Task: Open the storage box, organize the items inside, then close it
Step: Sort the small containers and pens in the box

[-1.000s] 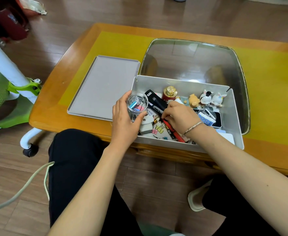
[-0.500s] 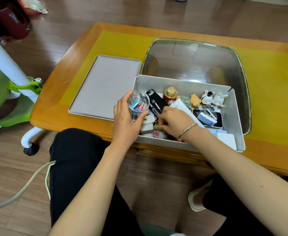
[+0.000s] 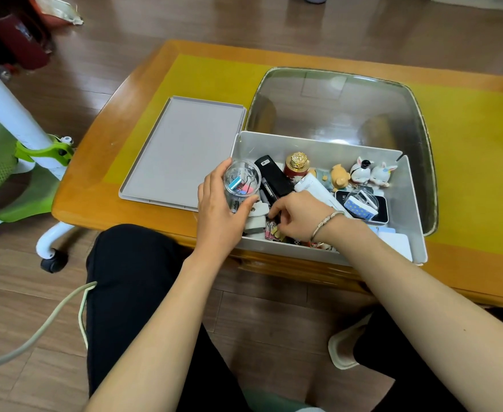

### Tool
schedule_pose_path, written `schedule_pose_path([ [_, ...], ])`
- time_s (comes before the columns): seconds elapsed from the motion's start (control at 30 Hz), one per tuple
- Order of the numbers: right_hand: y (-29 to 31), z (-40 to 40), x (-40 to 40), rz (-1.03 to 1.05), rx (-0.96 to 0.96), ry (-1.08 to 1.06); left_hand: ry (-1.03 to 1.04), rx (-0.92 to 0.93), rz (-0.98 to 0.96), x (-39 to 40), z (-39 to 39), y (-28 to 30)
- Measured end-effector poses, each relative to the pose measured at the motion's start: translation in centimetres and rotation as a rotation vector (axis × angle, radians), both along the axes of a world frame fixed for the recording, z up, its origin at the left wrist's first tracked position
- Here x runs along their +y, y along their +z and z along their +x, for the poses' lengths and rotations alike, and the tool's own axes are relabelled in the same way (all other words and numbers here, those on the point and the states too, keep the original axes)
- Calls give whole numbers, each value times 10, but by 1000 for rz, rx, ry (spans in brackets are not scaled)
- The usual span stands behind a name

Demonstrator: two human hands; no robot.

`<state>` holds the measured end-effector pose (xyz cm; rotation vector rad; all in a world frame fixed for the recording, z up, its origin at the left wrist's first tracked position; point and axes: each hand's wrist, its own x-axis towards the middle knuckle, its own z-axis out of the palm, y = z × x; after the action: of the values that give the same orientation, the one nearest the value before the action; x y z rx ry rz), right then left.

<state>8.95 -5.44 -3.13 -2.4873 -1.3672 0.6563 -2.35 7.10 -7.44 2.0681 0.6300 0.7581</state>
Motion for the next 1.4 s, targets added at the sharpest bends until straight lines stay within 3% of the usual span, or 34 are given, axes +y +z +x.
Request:
schedule_pose_path([
  [0.17,-11,0,10,-116,-61,34,17,23,46,0,1,1],
  [0.3,-7,2,5,-48,-38,-12,26,55,60,-1,-1,4],
  [0.43,4,5,-15,210,104,-186,53,127,125,-1,-1,8],
  [0.57,15,9,-30,600,172,-373,2,133,477,-8,2,23],
  [0.7,21,16,-38,842,103,-529,-121,120,125,-18,12,33],
  [0.77,23,18,-41,892,88,-548,-126,144,107,-20,16,30],
  [0.9,23,19,-42,919,85,-534,-193,203,42,-23,20,22],
  [1.03,23,15,-37,888,75,-468,-201,191,191,-24,23,17],
  [1.4,20,4,-22,678,-279,-294,-185,174,284,-29,20,15],
])
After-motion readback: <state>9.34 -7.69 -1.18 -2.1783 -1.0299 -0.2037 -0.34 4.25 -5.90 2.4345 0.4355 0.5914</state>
